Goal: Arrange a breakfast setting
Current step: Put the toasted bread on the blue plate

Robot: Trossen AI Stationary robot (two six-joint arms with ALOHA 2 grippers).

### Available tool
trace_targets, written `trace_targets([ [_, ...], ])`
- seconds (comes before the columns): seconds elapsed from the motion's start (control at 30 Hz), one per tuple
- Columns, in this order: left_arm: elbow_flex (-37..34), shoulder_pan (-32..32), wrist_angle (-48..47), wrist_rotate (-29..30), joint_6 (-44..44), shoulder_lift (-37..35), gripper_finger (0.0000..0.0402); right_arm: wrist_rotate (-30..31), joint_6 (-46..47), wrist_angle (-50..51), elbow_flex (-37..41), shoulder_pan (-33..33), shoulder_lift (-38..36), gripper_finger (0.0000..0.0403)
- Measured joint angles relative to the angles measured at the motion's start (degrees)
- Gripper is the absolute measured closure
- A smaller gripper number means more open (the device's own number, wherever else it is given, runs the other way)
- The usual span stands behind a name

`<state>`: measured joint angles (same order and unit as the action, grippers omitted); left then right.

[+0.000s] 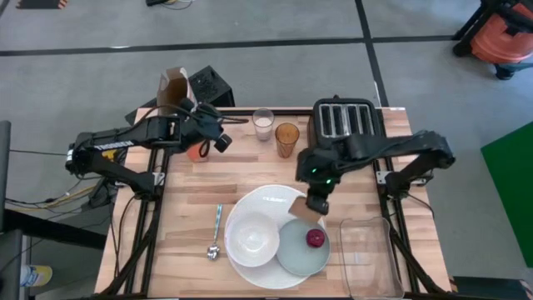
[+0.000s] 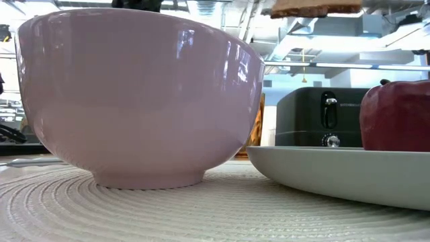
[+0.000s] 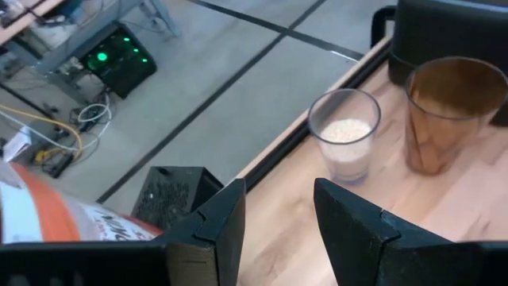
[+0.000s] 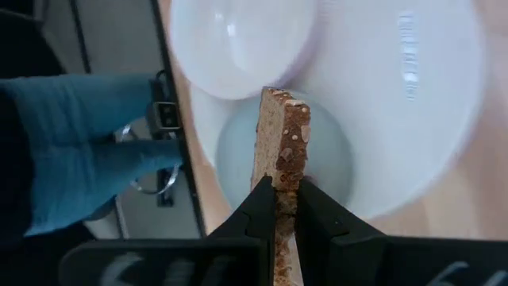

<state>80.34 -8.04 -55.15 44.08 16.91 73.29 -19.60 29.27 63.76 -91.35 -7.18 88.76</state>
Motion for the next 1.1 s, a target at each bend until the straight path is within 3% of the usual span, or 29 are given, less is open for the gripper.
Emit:
trace_targets([
  [0.23, 0.0, -0.1, -0.2, -2.1, -5.7, 0.0, 0.0262, -2.0, 5.0, -3.1, 0.0, -3.1, 6.1, 0.0356],
  [0.47, 0.0, -0.1, -0.6, -7.7, -10.2, 0.0, 0.0262, -3.8, 7.8, -4.6, 0.0, -5.8, 11.3, 0.0356],
  [1.1, 0.0, -0.1, -0.6, -7.9, -10.6, 0.0, 0.0262, -5.3, 12.7, -11.4, -0.2, -9.4, 16.0, 0.0356],
])
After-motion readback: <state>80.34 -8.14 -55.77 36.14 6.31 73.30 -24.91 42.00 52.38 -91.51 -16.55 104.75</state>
